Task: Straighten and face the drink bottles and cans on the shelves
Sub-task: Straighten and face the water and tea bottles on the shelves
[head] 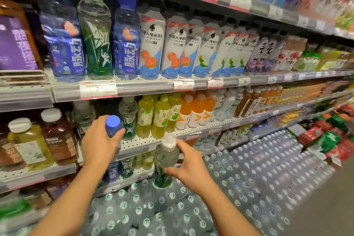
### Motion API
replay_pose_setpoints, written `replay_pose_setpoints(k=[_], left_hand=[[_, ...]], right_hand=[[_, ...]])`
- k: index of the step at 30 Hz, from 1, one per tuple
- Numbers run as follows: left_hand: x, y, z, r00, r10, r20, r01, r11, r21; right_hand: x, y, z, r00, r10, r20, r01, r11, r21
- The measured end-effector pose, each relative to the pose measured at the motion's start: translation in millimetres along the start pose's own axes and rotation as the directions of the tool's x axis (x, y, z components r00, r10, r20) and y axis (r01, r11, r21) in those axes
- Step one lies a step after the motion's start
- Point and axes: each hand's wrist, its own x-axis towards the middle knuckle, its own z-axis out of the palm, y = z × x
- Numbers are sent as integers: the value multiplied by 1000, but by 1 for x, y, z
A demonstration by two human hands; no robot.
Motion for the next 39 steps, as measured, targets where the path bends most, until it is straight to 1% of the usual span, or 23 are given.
replay_pose_setpoints(k=[3, 7, 10, 14, 18, 21, 25, 27, 29, 31, 34, 39], left_hand=[[-25, -10, -21, 997, -41, -65, 27, 980, -199], [-51, -25, -58, 990, -125, -71, 90, 923, -374], [-70, -37, -82, 982, -173, -75, 130, 909, -396], [-87, -54, -97, 964, -265, -21, 229, 866, -445], [-97, -63, -108, 954, -294, -65, 242, 879, -412], [-97, -69, -114, 948, -311, -60, 264, 879, -396], [-92, -66, -119, 956, -286, -65, 237, 883, -404], [-90, -63, -119, 960, -273, -64, 228, 892, -390], [-88, -61, -117, 962, -267, -51, 228, 897, -380], [-88, -59, -115, 964, -260, -47, 225, 902, -367], [-87, -56, -112, 965, -256, -51, 224, 912, -345], [-85, -55, -105, 967, -253, -39, 227, 918, -326]], right_hand=[[14, -8, 22, 1000, -19, -24, 20, 998, 58], [40, -23, 53, 998, -43, -53, 49, 991, 125], [61, -40, 79, 994, -89, -62, 98, 982, 160], [89, -60, 111, 989, -126, -76, 138, 972, 191], [113, -68, 132, 987, -143, -68, 151, 979, 134], [126, -70, 143, 990, -137, -25, 139, 986, 92], [140, -71, 153, 988, -154, 2, 154, 988, 17], [147, -73, 155, 989, -148, -3, 148, 988, -37], [149, -73, 156, 989, -141, -50, 134, 983, -124], [149, -70, 157, 988, -97, -118, 76, 983, -168], [144, -62, 157, 986, 36, -165, -63, 984, -164], [134, -50, 172, 985, 140, -97, -161, 950, -268]])
